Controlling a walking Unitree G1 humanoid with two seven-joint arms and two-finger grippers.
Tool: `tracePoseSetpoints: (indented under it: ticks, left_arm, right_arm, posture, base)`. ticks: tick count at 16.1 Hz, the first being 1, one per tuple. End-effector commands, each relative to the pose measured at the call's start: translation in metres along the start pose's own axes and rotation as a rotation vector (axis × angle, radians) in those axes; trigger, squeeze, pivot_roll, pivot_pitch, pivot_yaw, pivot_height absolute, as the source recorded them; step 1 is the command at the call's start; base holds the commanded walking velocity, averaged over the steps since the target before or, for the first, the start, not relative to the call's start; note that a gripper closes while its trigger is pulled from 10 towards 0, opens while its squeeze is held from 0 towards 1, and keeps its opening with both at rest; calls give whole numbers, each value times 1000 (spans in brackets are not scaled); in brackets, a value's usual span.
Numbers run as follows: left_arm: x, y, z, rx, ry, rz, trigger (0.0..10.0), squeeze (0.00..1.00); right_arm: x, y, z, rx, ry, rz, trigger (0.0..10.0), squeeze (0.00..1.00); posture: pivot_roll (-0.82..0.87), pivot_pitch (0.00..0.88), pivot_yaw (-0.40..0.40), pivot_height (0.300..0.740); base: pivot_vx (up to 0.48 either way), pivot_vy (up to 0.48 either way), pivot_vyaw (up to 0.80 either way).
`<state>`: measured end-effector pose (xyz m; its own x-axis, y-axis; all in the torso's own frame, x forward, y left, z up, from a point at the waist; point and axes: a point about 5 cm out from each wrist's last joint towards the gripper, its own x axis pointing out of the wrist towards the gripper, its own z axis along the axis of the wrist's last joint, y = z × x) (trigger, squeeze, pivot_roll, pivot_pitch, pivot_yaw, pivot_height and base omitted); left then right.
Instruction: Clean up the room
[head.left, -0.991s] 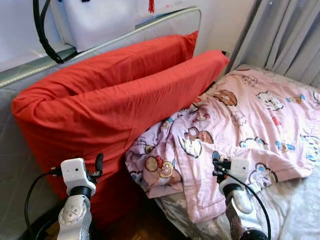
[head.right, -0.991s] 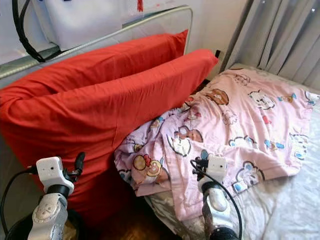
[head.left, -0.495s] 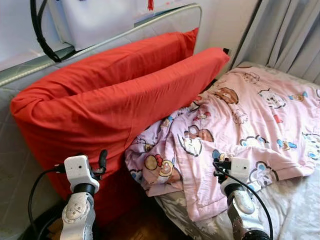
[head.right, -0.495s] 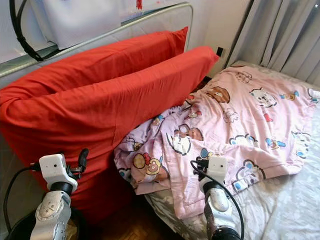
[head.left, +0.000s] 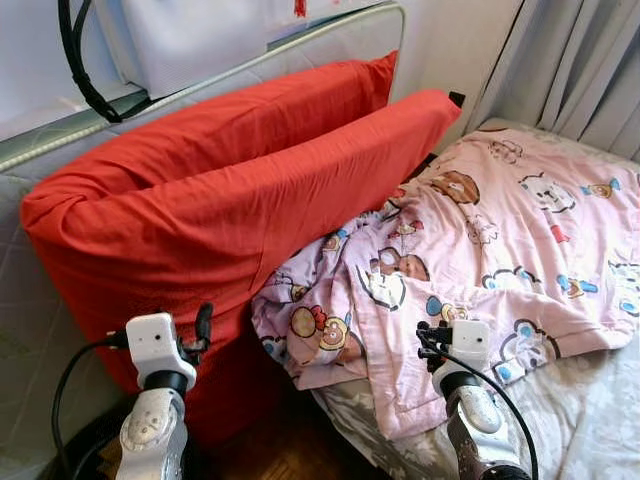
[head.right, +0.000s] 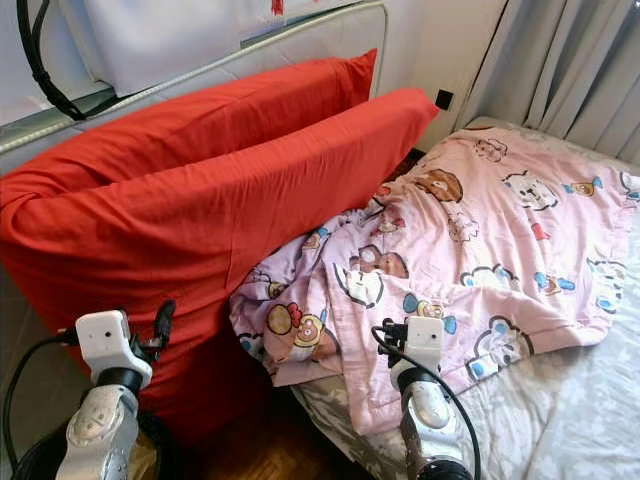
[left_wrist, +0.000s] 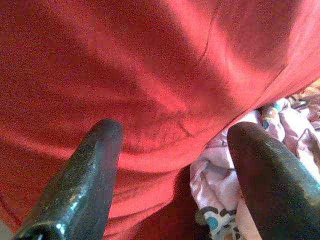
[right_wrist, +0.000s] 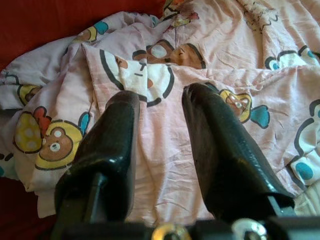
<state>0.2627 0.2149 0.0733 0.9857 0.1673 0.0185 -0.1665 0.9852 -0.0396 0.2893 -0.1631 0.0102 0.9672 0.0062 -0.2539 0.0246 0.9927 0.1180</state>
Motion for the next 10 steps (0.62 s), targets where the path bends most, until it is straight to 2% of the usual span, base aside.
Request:
tracePoseSetpoints:
  ticks: [1,7,10]
  left_arm:
    - [-1,0,3,2,-5,-5,10000,0]
    - [-2,-1,2,6,7,-8,10000,0]
    - [-3,-1,3,6,11,-8,10000,0]
  right_arm:
    - [0,2,-1,-6,10,7,10000,0]
    - [-3,4,-1,-4,-17,21,10000,0]
    - [-1,6,-3,-18,19,28,10000,0]
  posture:
    - [42,84,-12,710]
    - [42,88,-10,705]
    - [42,87,-8,690]
  base:
    - [0,0,0]
    - [0,0,0]
    - [0,0,0]
